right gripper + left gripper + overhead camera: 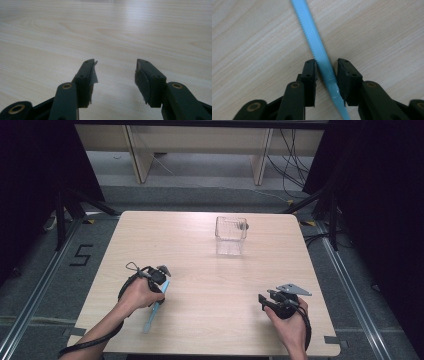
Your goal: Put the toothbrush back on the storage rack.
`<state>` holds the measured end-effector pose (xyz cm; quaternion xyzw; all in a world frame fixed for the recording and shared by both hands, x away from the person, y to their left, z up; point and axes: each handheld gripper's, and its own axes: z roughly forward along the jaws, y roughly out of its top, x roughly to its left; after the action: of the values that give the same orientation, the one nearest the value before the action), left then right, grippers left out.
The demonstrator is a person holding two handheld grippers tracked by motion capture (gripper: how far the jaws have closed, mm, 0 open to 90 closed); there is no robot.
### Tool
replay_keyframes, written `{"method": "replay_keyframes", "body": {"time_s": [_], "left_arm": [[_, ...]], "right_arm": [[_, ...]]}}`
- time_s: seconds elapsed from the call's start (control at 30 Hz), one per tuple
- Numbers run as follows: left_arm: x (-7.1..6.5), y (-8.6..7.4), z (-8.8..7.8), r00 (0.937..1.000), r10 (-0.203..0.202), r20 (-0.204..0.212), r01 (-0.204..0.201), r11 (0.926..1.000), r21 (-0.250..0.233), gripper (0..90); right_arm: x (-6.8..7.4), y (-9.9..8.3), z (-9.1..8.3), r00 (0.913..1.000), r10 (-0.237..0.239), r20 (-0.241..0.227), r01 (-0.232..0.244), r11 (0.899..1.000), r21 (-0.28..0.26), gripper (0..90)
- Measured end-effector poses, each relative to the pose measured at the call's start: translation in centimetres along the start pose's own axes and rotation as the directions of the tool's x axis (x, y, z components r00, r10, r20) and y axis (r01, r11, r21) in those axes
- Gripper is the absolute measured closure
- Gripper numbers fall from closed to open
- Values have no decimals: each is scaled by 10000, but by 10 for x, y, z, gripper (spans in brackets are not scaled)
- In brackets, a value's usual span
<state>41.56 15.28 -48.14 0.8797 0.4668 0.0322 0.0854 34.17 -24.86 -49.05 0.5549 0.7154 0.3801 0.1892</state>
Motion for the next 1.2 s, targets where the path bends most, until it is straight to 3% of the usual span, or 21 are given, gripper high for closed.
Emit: {"method": "replay_keyframes", "body": {"time_s": [0.1,0.13,0.2,0.23,0.3,0.33,0.43,0.47,0.57,0.6,0.63,0.7,0.77,0.8,0.83,0.9,1.0,1.03,1.07,1.1,1.2], "left_arm": [[0,-1,1,9997,194,163,-194,9998,15,757],[1,0,-1,9979,639,141,-642,9977,211,768],[2,0,-1,9953,956,181,-960,9952,200,777],[3,1,-2,9915,1279,219,-1284,9915,230,778],[3,0,-2,9886,1487,226,-1490,9888,111,779],[4,0,-2,9854,1676,289,-1680,9857,128,780],[5,-2,-2,9792,1983,442,-1985,9801,12,781],[5,-2,-2,9767,2102,442,-2109,9775,107,781],[4,-3,-3,9707,2345,534,-2347,9721,-13,781],[4,-4,-2,9694,2396,539,-2393,9709,-111,781],[4,-4,-3,9665,2506,564,-2507,9681,-56,781],[3,-5,-3,9628,2641,571,-2640,9645,-104,781],[2,-5,-3,9620,2670,569,-2664,9637,-174,781],[1,-6,-4,9563,2870,565,-2857,9579,-292,781],[1,-7,-6,9515,3033,523,-3016,9527,-379,781],[1,-7,-8,9445,3253,451,-3234,9452,-450,782],[-1,-7,-14,9422,3327,408,-3293,9415,-715,782],[-2,-7,-16,9412,3357,386,-3318,9397,-828,782],[-3,-8,-19,9411,3359,379,-3310,9385,-978,782],[-4,-8,-21,9413,3359,339,-3305,9372,-1111,782],[-7,-8,-27,9381,3454,272,-3378,9291,-1503,782]], "right_arm": [[1,0,0,10000,-3,-2,3,9999,157,507],[1,0,0,10000,-1,-18,2,9999,149,507],[1,0,1,10000,-15,17,15,9999,153,507],[1,0,1,10000,3,-93,-1,9999,141,506],[3,-1,0,9999,139,-95,-138,9998,160,505],[2,-1,2,9998,-49,-200,50,10000,59,504],[4,-2,2,9999,17,-133,-15,9998,186,504],[3,-2,3,9997,-224,-60,224,9997,107,502],[6,-3,5,9994,-175,-308,179,9998,126,500],[7,-3,4,9996,-260,-136,262,9994,214,499],[10,-3,4,9996,95,-279,-87,9996,275,498],[11,-3,5,9992,-135,-366,146,9994,301,495],[13,-3,6,9990,-9,-442,26,9993,375,494],[12,-3,8,9973,-511,-526,523,9984,215,493],[15,-3,8,9980,-202,-593,222,9992,319,492],[17,-3,9,9972,-234,-716,263,9989,392,490],[20,-2,10,9949,-623,-793,654,9971,381,490],[24,-2,9,9954,-326,-905,368,9983,449,489],[24,-2,12,9916,-506,-1190,532,9984,186,490],[27,-1,10,9943,-288,-1028,323,9989,334,491],[32,2,11,9909,-318,-1310,332,9994,91,498]]}}
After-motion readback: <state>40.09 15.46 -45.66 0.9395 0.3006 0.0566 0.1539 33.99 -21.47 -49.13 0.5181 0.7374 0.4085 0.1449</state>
